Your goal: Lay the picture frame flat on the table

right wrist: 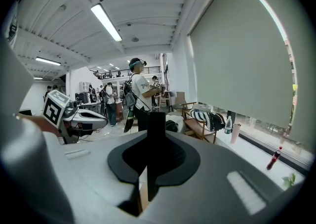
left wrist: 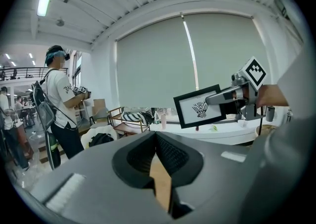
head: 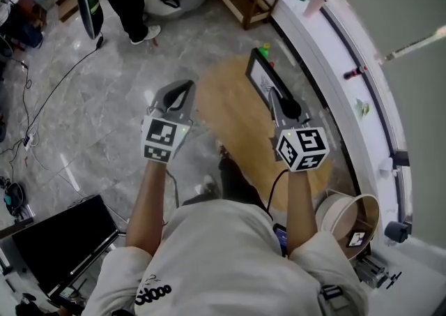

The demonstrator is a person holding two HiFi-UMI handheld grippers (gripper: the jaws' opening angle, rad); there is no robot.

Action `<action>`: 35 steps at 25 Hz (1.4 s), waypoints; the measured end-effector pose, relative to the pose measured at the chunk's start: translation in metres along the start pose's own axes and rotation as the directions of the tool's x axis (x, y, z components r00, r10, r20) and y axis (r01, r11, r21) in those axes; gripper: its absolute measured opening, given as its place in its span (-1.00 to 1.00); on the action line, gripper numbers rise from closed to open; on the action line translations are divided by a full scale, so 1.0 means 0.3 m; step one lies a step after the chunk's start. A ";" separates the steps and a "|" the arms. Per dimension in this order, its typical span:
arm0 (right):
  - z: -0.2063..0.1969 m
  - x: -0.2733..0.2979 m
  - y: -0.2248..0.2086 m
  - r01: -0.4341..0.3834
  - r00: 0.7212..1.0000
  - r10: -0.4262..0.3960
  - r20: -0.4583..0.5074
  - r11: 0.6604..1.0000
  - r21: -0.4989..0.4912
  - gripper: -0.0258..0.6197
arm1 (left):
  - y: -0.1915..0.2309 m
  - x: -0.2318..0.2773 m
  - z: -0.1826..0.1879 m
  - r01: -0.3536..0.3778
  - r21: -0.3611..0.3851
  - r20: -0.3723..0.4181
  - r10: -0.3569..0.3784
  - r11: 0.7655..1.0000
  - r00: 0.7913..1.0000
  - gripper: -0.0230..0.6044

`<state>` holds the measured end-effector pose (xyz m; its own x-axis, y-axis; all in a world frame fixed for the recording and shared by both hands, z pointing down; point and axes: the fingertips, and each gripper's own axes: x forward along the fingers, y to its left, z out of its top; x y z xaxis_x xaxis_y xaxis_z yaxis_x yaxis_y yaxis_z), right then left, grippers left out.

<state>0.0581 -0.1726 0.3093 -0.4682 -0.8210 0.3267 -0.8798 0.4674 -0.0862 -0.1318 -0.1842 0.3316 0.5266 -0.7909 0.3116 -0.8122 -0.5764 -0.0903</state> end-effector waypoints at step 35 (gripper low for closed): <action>-0.655 0.651 -0.370 -0.011 0.970 0.069 -0.233 0.970 0.243 -0.87 | 0.148 0.616 -0.573 -0.062 -0.198 -0.212 0.019 0.978 0.977 -0.89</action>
<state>0.0804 -0.3205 0.5675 -0.4960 -0.6876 0.5303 -0.8682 0.3826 -0.3159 -0.1137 -0.3208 0.5478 0.4463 -0.7402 0.5029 -0.8767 -0.4743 0.0800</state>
